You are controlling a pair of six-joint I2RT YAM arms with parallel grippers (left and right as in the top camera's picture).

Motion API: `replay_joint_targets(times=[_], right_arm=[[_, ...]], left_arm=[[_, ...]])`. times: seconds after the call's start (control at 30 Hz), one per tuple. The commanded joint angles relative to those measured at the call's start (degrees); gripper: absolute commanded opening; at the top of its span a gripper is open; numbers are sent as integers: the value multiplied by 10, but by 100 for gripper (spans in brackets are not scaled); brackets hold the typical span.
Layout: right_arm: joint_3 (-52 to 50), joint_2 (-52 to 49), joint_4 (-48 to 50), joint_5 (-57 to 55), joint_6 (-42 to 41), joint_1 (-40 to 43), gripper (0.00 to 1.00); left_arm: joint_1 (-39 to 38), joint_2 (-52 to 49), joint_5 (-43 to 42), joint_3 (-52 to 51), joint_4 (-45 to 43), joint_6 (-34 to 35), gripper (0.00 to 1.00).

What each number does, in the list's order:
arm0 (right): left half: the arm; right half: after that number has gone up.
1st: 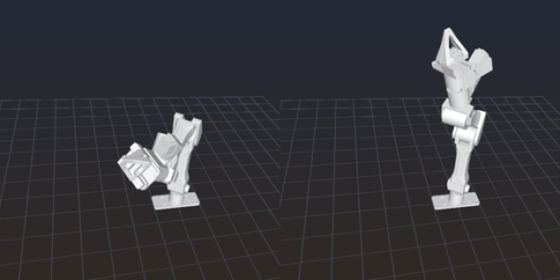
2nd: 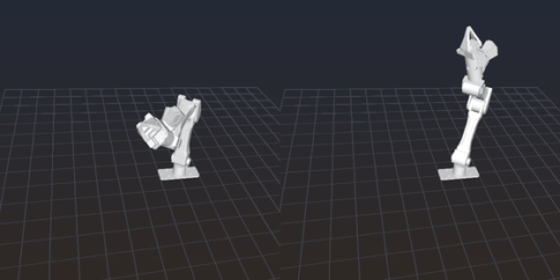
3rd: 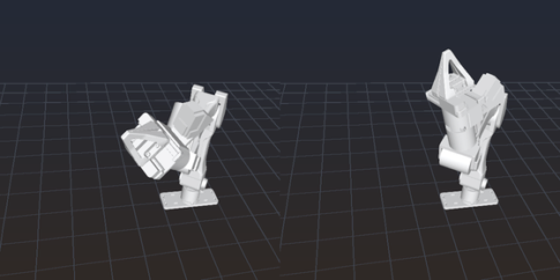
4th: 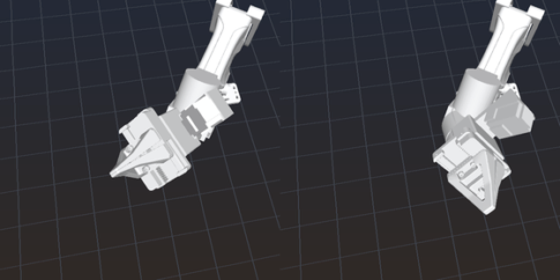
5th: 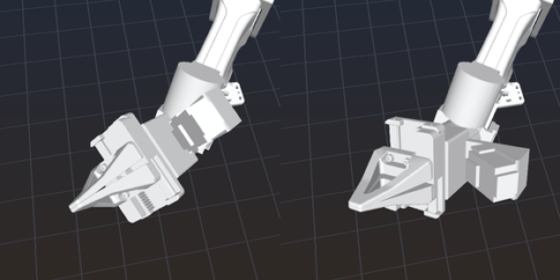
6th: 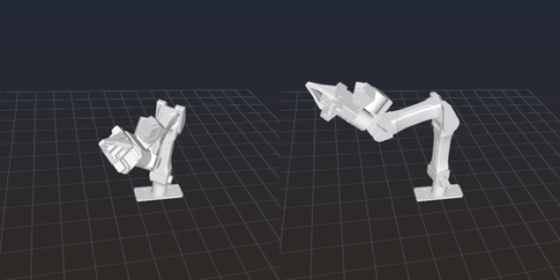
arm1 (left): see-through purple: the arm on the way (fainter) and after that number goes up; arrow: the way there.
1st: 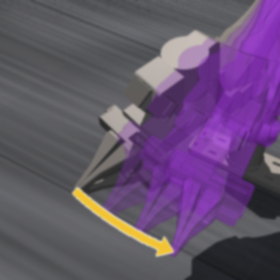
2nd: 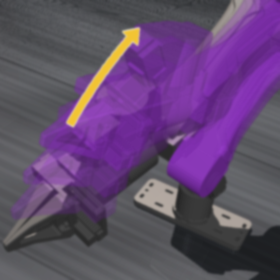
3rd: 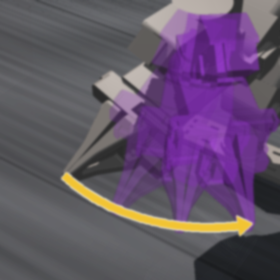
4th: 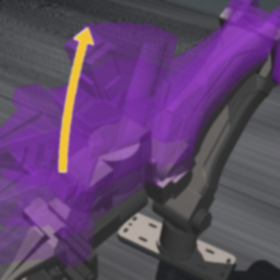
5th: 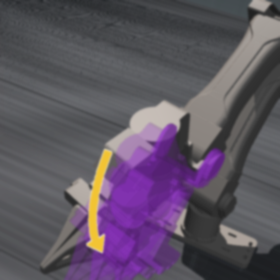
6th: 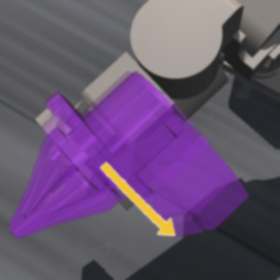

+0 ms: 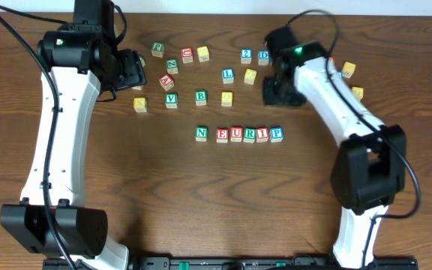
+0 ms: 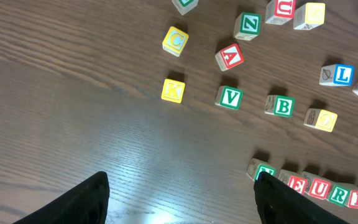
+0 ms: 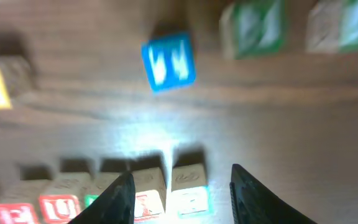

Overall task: Spell out NEURIPS
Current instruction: 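Open the right gripper to release the P block, then raise the right gripper and move it to the back right blocks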

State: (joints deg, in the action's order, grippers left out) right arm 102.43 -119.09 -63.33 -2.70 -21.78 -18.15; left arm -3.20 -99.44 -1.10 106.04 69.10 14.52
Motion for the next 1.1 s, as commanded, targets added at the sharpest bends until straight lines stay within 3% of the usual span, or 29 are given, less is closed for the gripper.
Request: replay_joint_targets(times=[0.0, 0.37, 1.07], right_arm=[[33, 33, 8, -8, 13, 38, 45], [35, 33, 39, -8, 13, 91, 47], [35, 32, 102, -1, 12, 20, 49]], left_arm=[[2, 4, 7, 7, -2, -7, 74], [2, 4, 7, 7, -5, -8, 74], [2, 0, 7, 7, -38, -8, 74]])
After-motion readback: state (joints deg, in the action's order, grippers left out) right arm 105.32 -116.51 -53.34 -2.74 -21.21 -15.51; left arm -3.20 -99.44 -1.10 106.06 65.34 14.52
